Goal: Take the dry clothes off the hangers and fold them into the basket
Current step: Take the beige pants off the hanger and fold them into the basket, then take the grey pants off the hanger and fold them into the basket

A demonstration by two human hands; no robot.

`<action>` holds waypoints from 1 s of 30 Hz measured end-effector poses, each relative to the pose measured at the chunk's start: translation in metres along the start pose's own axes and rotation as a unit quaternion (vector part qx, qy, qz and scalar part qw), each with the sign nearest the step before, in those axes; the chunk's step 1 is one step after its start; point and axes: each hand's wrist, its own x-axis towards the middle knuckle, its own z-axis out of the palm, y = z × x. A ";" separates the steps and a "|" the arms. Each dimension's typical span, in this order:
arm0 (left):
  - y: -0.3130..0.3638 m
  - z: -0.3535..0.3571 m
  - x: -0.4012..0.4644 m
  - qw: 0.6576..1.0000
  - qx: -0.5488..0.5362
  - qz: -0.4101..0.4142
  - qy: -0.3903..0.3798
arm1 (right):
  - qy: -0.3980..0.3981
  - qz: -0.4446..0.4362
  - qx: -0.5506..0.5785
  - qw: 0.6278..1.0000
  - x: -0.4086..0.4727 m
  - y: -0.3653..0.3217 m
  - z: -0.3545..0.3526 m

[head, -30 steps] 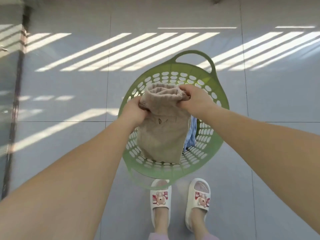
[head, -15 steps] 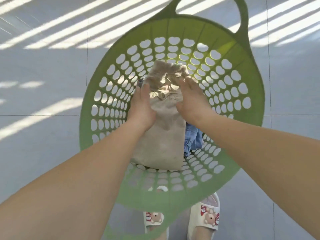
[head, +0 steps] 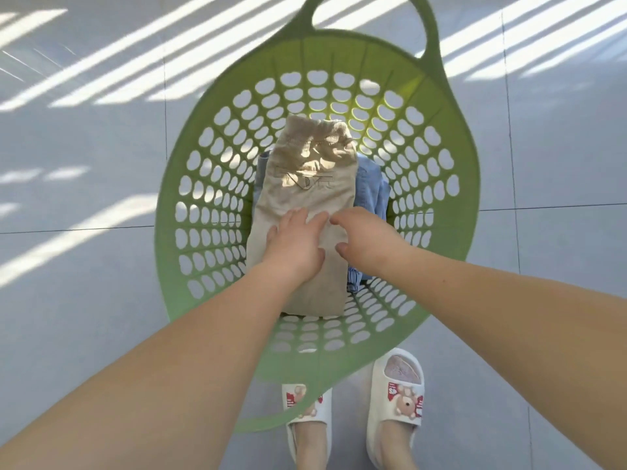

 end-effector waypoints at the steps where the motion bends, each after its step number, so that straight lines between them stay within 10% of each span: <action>1: 0.007 -0.009 -0.007 0.999 -0.028 0.023 0.025 | 0.010 -0.002 0.008 1.000 -0.009 -0.004 -0.007; 21: 0.201 -0.263 -0.261 0.949 -0.165 0.216 0.159 | 0.286 0.010 0.110 0.952 -0.318 -0.135 -0.248; 30: 0.291 -0.353 -0.370 0.878 -0.156 0.375 0.252 | 0.486 -0.008 0.129 0.864 -0.457 -0.172 -0.331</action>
